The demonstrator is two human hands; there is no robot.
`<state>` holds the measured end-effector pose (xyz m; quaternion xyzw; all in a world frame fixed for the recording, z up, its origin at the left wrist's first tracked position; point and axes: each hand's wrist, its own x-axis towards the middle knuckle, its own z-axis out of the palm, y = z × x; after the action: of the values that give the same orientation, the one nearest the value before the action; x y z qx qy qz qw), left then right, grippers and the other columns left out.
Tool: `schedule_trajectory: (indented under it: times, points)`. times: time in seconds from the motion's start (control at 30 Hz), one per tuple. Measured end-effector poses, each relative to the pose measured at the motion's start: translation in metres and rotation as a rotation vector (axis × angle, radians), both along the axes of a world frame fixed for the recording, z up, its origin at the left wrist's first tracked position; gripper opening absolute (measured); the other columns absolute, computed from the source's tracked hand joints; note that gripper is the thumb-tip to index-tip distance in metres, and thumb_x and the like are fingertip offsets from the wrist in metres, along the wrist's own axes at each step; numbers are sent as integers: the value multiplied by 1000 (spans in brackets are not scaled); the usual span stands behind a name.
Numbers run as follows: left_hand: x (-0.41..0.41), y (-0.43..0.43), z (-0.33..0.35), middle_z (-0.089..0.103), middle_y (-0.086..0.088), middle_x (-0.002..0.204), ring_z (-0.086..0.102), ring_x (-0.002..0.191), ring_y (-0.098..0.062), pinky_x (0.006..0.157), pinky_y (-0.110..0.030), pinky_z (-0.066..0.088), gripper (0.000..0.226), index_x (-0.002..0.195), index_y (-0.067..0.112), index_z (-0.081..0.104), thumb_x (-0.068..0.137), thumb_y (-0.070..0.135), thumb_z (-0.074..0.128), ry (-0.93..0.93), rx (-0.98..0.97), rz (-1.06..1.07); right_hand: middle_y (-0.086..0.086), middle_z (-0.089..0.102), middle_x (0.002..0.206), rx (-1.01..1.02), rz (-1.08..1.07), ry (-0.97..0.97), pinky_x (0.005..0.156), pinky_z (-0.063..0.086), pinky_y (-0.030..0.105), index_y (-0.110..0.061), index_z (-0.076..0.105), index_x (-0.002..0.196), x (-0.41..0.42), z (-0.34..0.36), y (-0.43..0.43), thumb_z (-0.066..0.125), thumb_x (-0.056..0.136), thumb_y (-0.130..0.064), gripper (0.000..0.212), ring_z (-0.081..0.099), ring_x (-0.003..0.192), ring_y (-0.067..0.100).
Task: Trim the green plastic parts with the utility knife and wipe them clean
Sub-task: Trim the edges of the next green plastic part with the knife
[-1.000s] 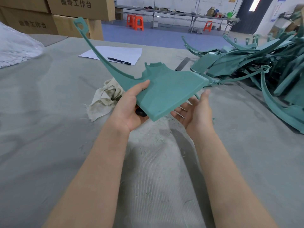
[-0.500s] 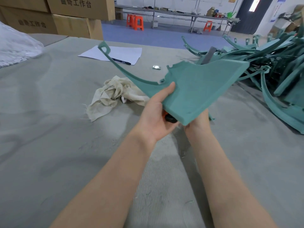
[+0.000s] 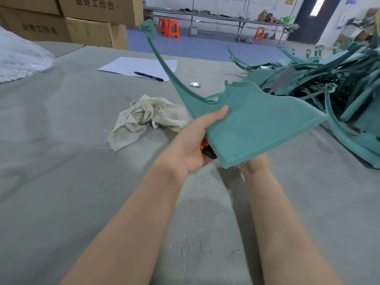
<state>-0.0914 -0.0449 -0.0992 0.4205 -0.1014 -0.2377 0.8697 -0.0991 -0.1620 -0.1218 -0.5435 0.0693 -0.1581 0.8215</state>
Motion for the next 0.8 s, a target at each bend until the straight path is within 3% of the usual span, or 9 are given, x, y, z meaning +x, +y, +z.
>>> schedule_trajectory:
  times: [0.13,0.23,0.33,0.4,0.47,0.57,0.67,0.73,0.8]
  points:
    - [1,8,1,74,-5,101,72,88,-19,75,-32,59,31,102,12,71,74,25,67,9,-43,-25,11,60,125,-38,10,95,85,46,26,-8,53,123,1,3,3,34,100,5,32,57,116,31]
    - [4,12,1,75,-4,96,73,83,-18,71,-32,60,23,94,13,74,75,24,66,56,-37,17,-6,67,73,56,-63,165,63,51,25,-23,59,87,13,11,-7,38,103,-22,26,60,72,15]
    - [9,17,2,74,-5,99,73,83,-20,70,-35,60,20,101,13,70,86,24,62,127,-100,109,-1,66,68,91,-27,223,55,50,23,-14,60,89,22,15,-15,28,101,-55,53,60,59,14]
    - [11,19,0,73,-6,107,72,87,-22,73,-38,60,23,109,13,67,90,23,60,170,-113,137,2,68,87,82,106,173,65,52,27,-14,61,99,22,15,-8,32,102,-47,44,64,72,16]
    - [10,19,-2,73,-6,108,72,87,-22,69,-37,60,23,111,13,66,91,22,59,186,-50,135,0,70,98,11,225,119,72,52,28,-17,62,102,17,16,3,39,102,-25,25,65,87,17]
    - [9,18,-2,72,-5,109,72,89,-22,68,-35,59,27,115,14,66,91,23,59,179,43,103,-2,73,92,52,254,44,76,55,30,-17,64,96,11,15,10,45,97,-12,20,67,86,18]
    - [8,20,2,72,-4,111,71,95,-21,78,-36,59,28,118,15,64,93,24,56,170,41,100,0,72,84,196,164,35,75,55,33,-14,63,90,12,18,6,45,97,-8,21,67,77,17]
    - [11,23,4,69,-5,119,66,108,-22,93,-39,53,33,125,14,61,94,23,53,161,-20,185,-5,64,58,273,48,43,65,53,31,-13,57,82,16,22,-2,43,98,-8,22,63,59,11]
    - [16,29,6,68,-4,119,66,107,-23,91,-38,52,32,125,15,60,95,22,53,177,-99,365,-4,59,50,184,-39,77,63,50,30,-11,55,88,20,23,-10,42,100,-16,18,62,55,14]
